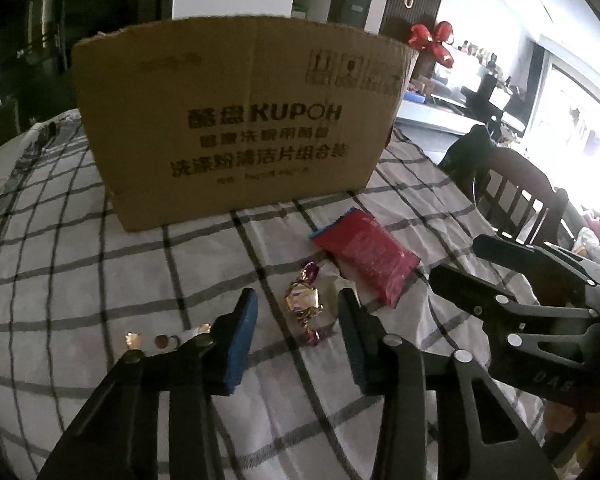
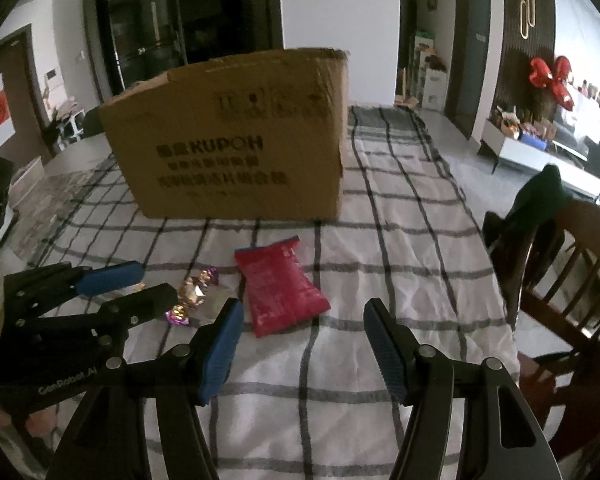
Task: Organize snacks
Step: 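Move both tools back toward the purple candy and red chip bag, then grasp the purple-wrapped candy with left tool while right tool grasps the red chip bag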
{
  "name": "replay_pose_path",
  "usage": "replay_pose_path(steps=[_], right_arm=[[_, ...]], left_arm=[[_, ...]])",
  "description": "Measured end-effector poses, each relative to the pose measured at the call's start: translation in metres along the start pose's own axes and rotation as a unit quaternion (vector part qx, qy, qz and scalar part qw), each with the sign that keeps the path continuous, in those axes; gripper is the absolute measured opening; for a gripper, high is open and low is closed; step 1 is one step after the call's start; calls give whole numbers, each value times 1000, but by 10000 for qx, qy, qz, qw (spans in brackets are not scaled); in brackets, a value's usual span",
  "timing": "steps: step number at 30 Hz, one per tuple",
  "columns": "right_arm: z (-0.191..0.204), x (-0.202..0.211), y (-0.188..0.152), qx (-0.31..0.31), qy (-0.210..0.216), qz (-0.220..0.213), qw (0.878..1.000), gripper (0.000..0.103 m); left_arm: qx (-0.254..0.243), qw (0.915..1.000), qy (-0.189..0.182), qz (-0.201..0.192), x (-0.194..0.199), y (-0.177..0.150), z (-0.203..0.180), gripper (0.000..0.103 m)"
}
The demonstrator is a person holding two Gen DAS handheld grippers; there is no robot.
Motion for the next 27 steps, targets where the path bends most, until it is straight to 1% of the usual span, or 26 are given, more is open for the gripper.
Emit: replay_pose_path(steps=[2,7,10,15,16,17,21,27], right_arm=[[-2,-4,0,-27,2,31,10000,63],[-2,-9,2,-79,77,60,9999,63],[-2,-13,3,-92,107,70,9999,63],[-1,-18,5,-88,145,118,9998,63],[-1,-19,5,-88,147,129,9998,63],[-1,-20,6,-88,154,137,9997,63],[0,-23,7,-50,155,171,9997,63],[4,-29,14,135,275,225,9993,63]], left_arm=[[-3,9999,-86,56,-6,1,0,33],[52,9996,-208,163,-16,3,1,32],[90,9994,-237,217,-21,5,2,28],[139,9991,-302,276,-26,5,5,28],[146,9990,-310,281,-27,5,5,25],[145,9990,-313,278,-27,5,5,22],[179,9989,-357,251,-25,5,6,22],[254,9993,-257,86,-13,5,9,22]])
Point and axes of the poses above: each gripper's, at about its wrist camera, not at the fingertips, and x roughly against the way its jaws point, z to its left, y to its top, the point moved 3 cm from there along -x, roughly the way its jaws point, and after that the axes turned 15 degrees about z, right-handed, at the moved point
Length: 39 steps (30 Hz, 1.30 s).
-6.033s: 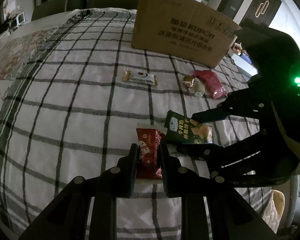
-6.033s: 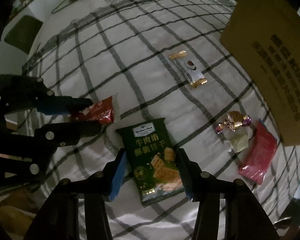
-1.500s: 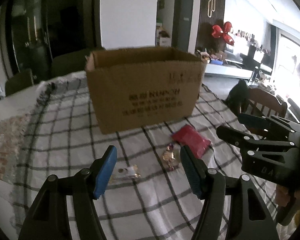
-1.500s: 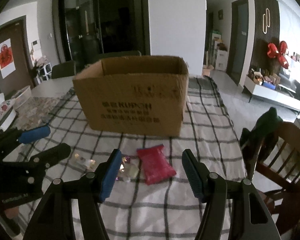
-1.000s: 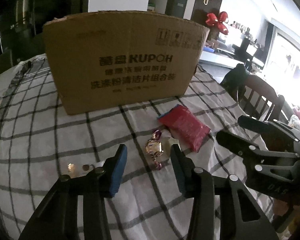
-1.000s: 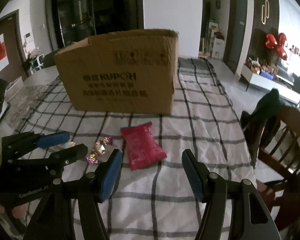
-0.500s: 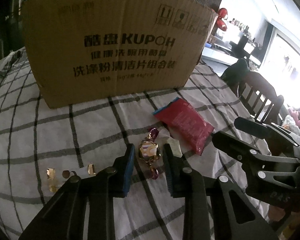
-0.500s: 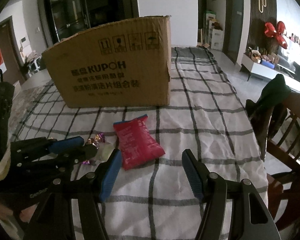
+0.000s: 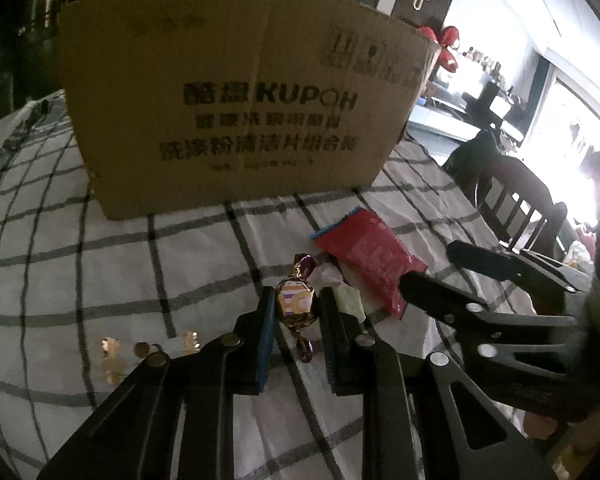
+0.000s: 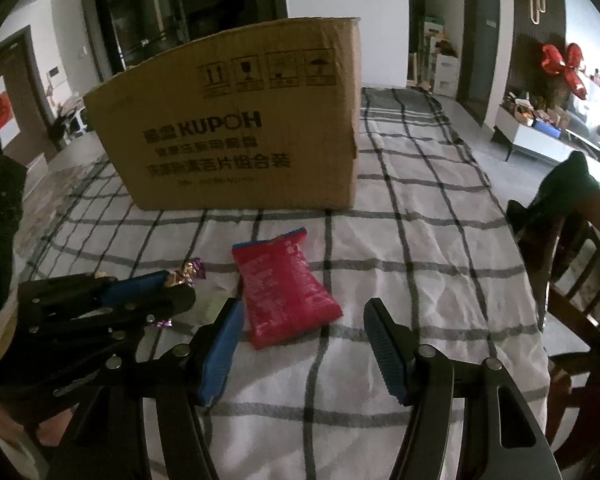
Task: Organize snacks
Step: 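Grasp the purple-wrapped candy with left tool while right tool grasps the red chip bag, then lift the purple candy and red chip bag and carry them over the box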
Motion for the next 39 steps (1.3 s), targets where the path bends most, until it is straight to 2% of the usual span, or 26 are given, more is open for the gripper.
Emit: replay_pose_path(steps=[7,12,19,20,23,25,26,30,39], right_arm=[[6,-16,12,316,-95,205,9992,63],[16,-23,21,733,-312,265,9965,63],[20,-32,30,916,-359,359,9945,63],[19,-34,30,905,-317,382,9947,62],[20,-38,31,848,-122,449,9953,50],[17,-37,29,802,-78,434,9958,47],[18,-36,28,803,-68,420,9959,43],[16,-29,25,721,-60,368,9967,39],[18,5,17,549,26,86,9985,38]], left_arm=[[148,9998,33,-92,8,1,6,22],[241,9996,14,-111,6,2,9,22],[300,9995,29,-93,4,2,11,22],[296,9995,43,-95,4,2,10,22],[289,9995,34,-92,4,3,10,22],[282,9995,49,-100,3,3,9,22],[286,9995,60,-104,3,4,9,22],[260,9995,107,-172,8,3,6,22],[199,9988,180,-410,36,-2,-1,22]])
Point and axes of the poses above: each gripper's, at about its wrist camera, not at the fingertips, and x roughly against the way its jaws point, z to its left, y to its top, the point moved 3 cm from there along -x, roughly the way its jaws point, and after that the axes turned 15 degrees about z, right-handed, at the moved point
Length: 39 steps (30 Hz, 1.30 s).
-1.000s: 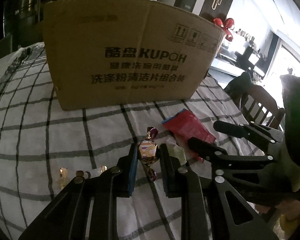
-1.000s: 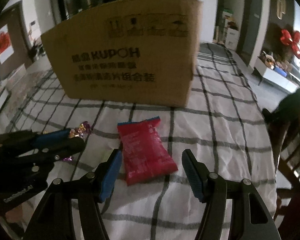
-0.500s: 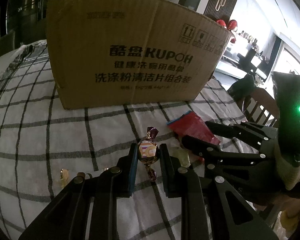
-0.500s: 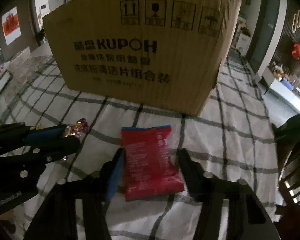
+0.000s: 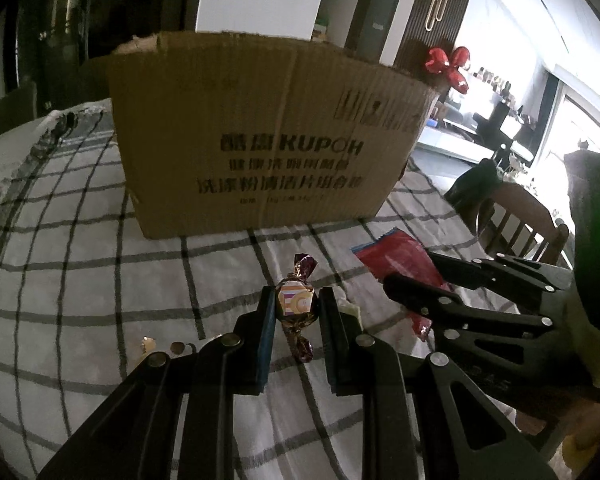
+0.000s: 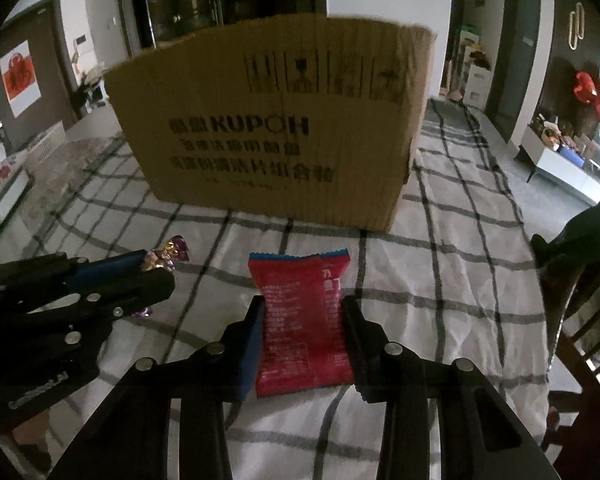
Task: Organize snacks
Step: 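Lift the purple candy and red chip bag and carry them over the box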
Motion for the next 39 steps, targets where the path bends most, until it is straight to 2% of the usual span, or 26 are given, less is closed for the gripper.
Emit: replay_pose_path(steps=[11,22,39], right_arm=[[13,59,-2,-67,112,-593,9982,38],[23,99,10,-42,112,-1094,9939,38],[17,131,71,-31,163,-1590,9871,38]], left_arm=[[-134,9990,58,-431,48,1,-10,22],[-339,9950,279,-895,92,25,-10,22],[-418,9893,575,-1271,119,79,-3,22]])
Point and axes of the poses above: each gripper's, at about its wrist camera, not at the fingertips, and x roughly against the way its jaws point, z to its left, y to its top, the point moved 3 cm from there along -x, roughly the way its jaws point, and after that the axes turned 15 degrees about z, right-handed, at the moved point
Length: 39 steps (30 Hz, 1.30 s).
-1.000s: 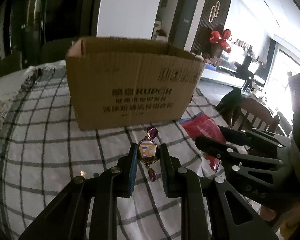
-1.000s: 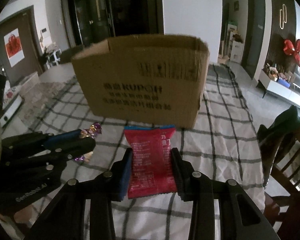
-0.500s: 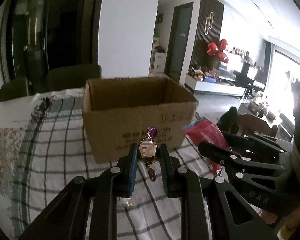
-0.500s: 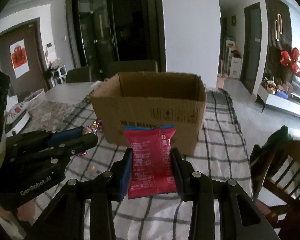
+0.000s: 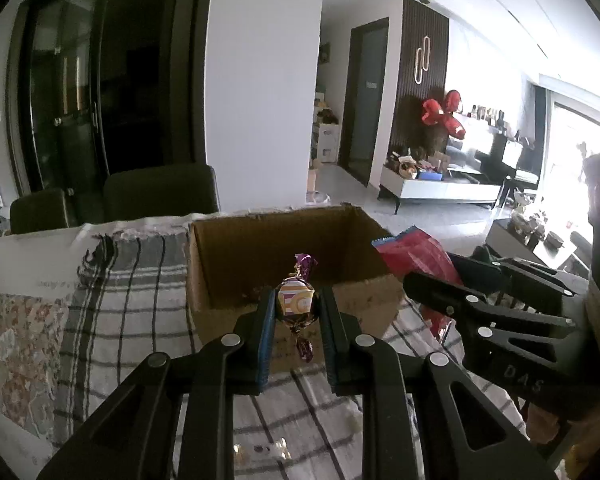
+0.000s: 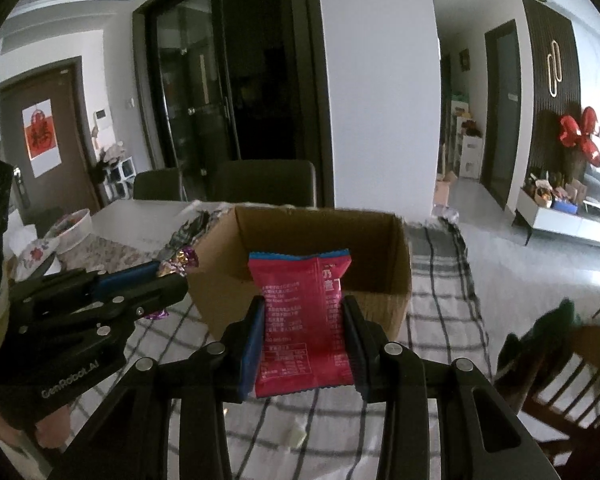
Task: Organize snacks
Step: 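Lift the purple candy and red chip bag and carry them over the box, then open both tools to drop the purple candy and red chip bag into the box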
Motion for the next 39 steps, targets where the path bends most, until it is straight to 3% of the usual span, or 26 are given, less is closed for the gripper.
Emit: replay_pose_path(steps=[9,24,27,28,29,30,39], right_arm=[[-8,-12,35,128,-140,-56,9998,38],[-25,-59,67,137,-194,69,9997,39],[-27,-66,70,102,-249,52,9996,40],[-28,-68,70,79,-284,78,9995,41],[-29,-70,70,42,-318,109,9994,51],[-30,-71,69,-1,-357,99,9993,60],[-24,-54,48,-60,-573,-54,9983,60]], left_arm=[[-42,9998,161,-72,-13,31,10,22],[27,9996,248,165,-68,62,31,22],[112,9994,229,213,-75,65,35,32],[131,9994,239,198,-76,65,37,42],[158,9994,276,165,-75,65,38,49],[176,9993,308,141,-74,64,39,51],[179,9984,537,34,-49,44,37,64]])
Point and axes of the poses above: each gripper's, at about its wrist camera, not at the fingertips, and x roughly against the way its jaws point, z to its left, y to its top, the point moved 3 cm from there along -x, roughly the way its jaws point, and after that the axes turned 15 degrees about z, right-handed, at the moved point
